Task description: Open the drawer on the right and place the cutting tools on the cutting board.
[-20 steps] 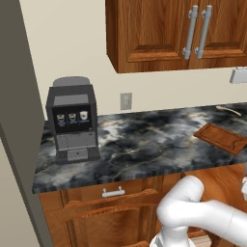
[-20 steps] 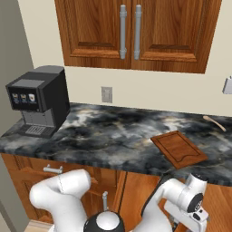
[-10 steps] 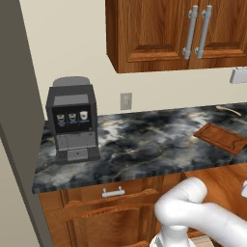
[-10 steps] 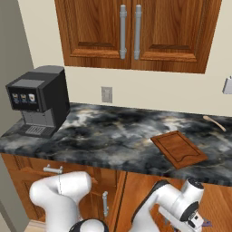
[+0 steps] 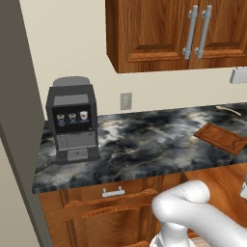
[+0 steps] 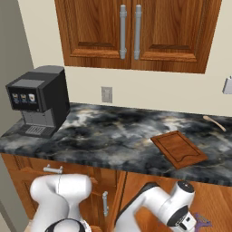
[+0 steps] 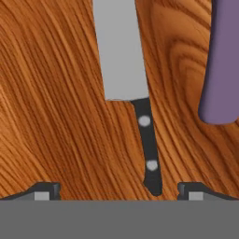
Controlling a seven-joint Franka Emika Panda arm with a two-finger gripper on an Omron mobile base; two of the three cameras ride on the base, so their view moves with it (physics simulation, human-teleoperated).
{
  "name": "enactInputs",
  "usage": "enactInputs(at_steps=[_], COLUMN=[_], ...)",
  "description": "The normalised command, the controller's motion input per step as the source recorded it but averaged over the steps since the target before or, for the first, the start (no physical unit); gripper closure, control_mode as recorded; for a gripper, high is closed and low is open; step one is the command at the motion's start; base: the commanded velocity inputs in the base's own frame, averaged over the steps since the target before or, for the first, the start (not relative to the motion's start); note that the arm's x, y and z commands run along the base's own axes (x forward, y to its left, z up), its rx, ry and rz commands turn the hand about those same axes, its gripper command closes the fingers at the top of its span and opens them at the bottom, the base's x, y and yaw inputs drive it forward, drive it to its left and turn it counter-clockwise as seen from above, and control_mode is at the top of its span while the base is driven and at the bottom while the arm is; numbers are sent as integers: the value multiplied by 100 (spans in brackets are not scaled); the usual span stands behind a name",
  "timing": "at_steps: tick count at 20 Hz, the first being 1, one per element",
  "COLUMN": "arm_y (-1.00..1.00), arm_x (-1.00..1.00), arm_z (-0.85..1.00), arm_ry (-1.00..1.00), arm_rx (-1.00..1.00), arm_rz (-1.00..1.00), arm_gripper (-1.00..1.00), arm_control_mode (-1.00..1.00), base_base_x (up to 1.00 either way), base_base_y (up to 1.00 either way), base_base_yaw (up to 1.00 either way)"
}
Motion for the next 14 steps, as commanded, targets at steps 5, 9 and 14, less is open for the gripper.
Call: enactInputs(at_steps=[5,9,14], arm_y=[7,0,0], arm_x=[5,6,0], arm_z=[-1,-5,-1], arm_ry=[0,2,2], arm_rx=[-11,-8,-4], arm_rz=[0,0,0], arm_gripper=[-100,-100,-100], arm_control_mode=[-100,-100,-100], base_base_x=[0,0,0], base_base_y=[0,0,0], base_base_yaw=[0,0,0])
